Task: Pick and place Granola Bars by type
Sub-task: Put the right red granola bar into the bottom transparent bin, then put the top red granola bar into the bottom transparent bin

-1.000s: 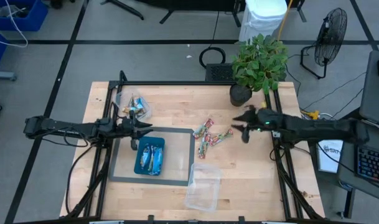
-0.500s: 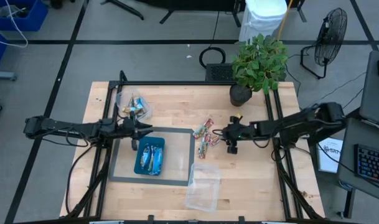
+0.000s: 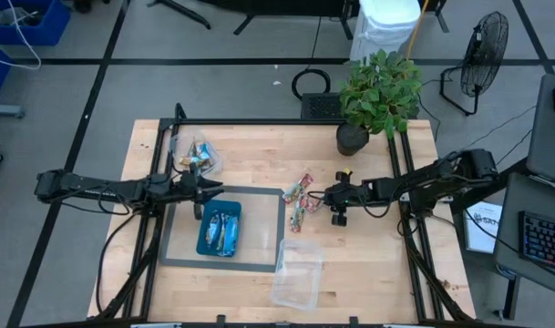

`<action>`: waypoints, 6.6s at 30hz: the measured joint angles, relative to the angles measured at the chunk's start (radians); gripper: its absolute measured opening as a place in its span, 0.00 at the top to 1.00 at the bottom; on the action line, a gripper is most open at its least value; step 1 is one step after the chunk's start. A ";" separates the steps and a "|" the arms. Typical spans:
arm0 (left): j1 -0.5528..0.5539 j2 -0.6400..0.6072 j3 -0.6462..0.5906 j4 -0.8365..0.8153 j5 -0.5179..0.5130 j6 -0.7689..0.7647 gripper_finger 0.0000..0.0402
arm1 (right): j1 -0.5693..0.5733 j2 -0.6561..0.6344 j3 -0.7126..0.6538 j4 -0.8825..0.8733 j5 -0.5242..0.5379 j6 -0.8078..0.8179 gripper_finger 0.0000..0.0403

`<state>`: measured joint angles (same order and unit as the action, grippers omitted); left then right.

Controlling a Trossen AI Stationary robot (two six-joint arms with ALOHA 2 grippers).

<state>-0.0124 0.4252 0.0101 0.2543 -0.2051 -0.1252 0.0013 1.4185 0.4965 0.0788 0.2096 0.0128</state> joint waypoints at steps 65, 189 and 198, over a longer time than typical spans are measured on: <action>0.048 0.393 0.001 0.563 -0.051 0.130 0.72 | 0.397 0.290 0.414 0.303 -0.498 0.162 1.00; 0.048 0.393 0.000 0.559 -0.058 0.094 0.72 | -0.401 0.372 0.460 -0.204 -0.528 -0.132 0.60; 0.048 0.393 0.000 0.559 -0.058 0.094 0.72 | -0.356 0.372 0.459 -0.199 -0.494 -0.273 0.99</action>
<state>0.0360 0.8177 0.0105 0.8131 -0.2631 -0.0311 -0.3550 1.7905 0.9554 -0.1200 -0.2842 -0.2600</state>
